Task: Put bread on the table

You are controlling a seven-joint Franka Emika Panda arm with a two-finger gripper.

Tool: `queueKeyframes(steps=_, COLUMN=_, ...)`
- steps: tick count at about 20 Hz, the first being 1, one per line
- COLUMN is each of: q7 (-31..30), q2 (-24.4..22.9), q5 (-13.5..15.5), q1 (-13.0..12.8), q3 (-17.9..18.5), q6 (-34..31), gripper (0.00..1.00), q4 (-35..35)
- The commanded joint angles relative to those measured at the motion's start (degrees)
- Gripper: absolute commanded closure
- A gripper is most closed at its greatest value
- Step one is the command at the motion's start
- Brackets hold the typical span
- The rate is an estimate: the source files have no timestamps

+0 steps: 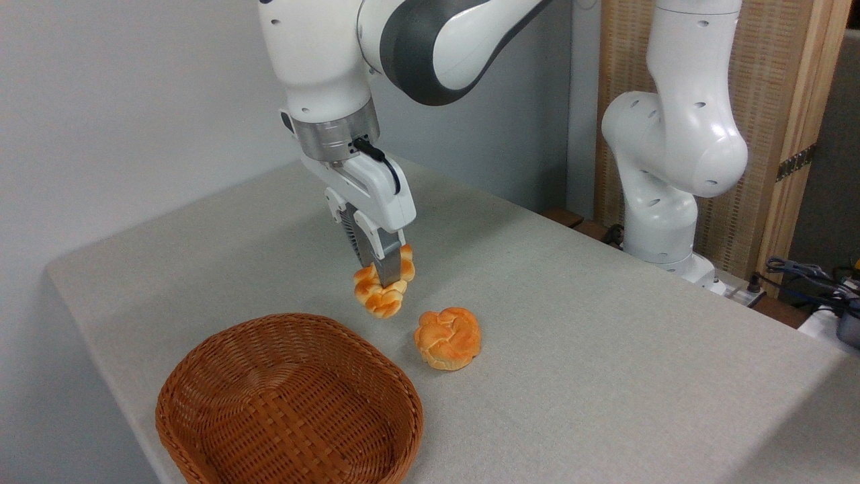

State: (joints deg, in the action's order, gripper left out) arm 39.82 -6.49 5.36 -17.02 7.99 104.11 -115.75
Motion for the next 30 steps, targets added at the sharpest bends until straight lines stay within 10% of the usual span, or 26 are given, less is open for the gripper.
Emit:
queueKeyframes(steps=1, q7=0.87, q2=-0.28, q5=-0.96, q1=-0.74, q3=0.45, q6=1.62, gripper=0.0, q4=-0.01)
queueKeyframes(steps=30, q7=-0.01, q2=-1.34, q5=-3.6, q1=0.14, q3=5.19, q6=9.44, gripper=0.0, q4=3.16)
